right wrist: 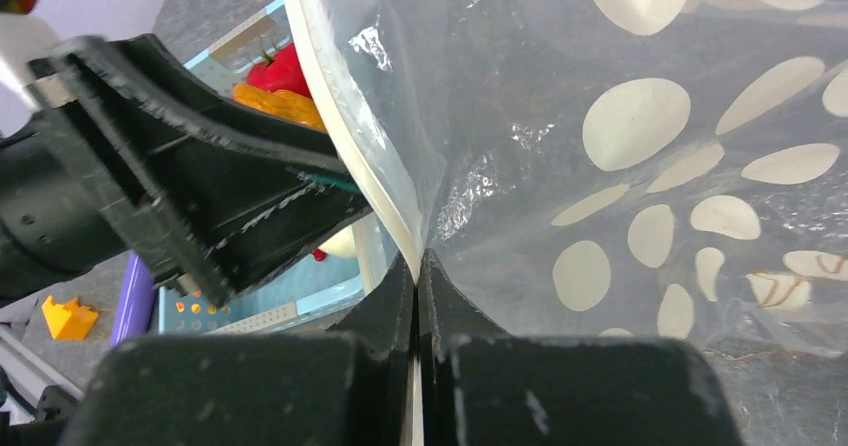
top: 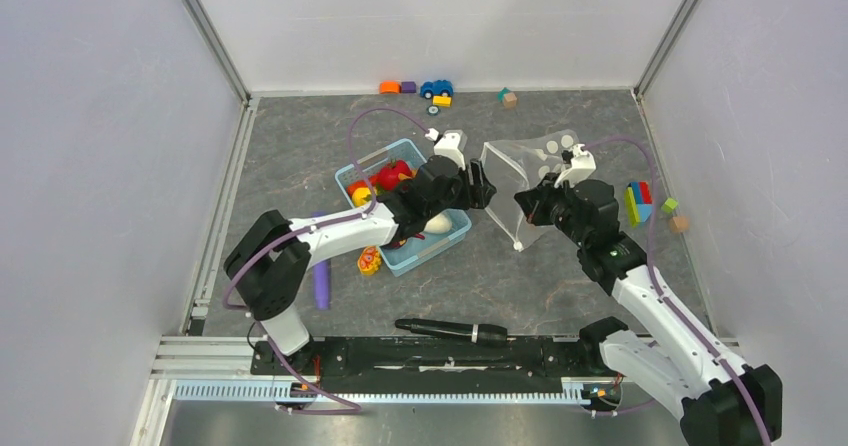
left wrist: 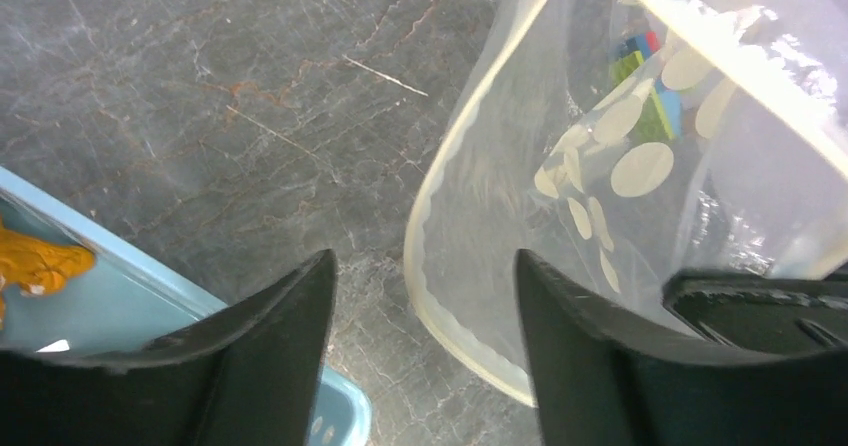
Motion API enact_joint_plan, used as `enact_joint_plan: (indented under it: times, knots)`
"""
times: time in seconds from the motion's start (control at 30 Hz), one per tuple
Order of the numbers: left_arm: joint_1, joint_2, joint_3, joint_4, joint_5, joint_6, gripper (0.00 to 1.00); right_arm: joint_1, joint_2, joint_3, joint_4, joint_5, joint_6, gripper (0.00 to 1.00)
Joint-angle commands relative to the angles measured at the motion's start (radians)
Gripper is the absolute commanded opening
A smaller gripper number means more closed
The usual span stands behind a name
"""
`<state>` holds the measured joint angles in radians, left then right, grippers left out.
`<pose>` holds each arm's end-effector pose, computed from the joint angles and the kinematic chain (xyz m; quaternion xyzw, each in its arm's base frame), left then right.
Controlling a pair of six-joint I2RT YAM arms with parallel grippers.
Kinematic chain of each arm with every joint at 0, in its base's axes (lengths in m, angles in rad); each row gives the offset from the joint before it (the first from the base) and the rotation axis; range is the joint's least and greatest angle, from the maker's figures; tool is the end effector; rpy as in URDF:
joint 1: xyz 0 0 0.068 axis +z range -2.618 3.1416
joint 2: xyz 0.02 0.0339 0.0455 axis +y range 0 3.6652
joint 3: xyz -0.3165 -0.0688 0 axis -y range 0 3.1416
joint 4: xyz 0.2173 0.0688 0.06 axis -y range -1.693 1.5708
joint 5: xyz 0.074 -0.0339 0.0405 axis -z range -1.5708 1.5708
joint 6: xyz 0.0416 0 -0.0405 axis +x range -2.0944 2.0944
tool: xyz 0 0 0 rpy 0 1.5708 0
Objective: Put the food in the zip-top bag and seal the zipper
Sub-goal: Open the zipper of the food storage bag.
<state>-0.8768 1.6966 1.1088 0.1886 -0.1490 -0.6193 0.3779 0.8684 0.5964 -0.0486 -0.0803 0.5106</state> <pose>0.2477 -0.2881 0.3122 0.0659 0.8294 -0.3296 0.4463 0.1387 0.0586 0.3181 0.0303 0.8100 0.2807 0.5140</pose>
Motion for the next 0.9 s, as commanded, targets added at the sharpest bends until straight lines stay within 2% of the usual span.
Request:
enact_joint_plan:
  times: [0.0,0.17,0.23,0.27,0.4,0.5,0.6,0.73,0.87]
  knots:
    - [-0.002,0.025,0.083,0.001,-0.041,-0.019,0.62,0.001,-0.026,0.081,-0.019,-0.054,-0.022,0.00]
    - [-0.002,0.035,0.107,-0.036,-0.087,-0.004,0.29,0.001,-0.003,0.182,-0.217,0.017,-0.118,0.00]
    - [-0.002,0.029,0.115,-0.073,-0.136,0.011,0.10,0.001,0.016,0.242,-0.341,0.151,-0.179,0.00]
    - [-0.002,0.025,0.115,-0.091,-0.166,0.017,0.03,0.001,0.024,0.265,-0.390,0.224,-0.197,0.00]
    - [0.001,0.009,0.105,-0.113,-0.197,0.044,0.02,0.001,0.029,0.330,-0.553,0.571,-0.235,0.00]
    - [-0.001,0.022,0.117,-0.120,-0.171,0.059,0.02,0.001,0.020,0.353,-0.598,0.669,-0.237,0.00]
    - [0.000,0.053,0.157,-0.136,-0.127,0.080,0.02,0.001,0.005,0.372,-0.609,0.638,-0.249,0.00]
    - [0.000,0.119,0.243,-0.149,-0.055,0.108,0.05,0.001,0.001,0.402,-0.600,0.507,-0.259,0.00]
    - [-0.001,0.182,0.346,-0.179,0.021,0.148,0.24,0.001,-0.004,0.398,-0.522,0.369,-0.256,0.00]
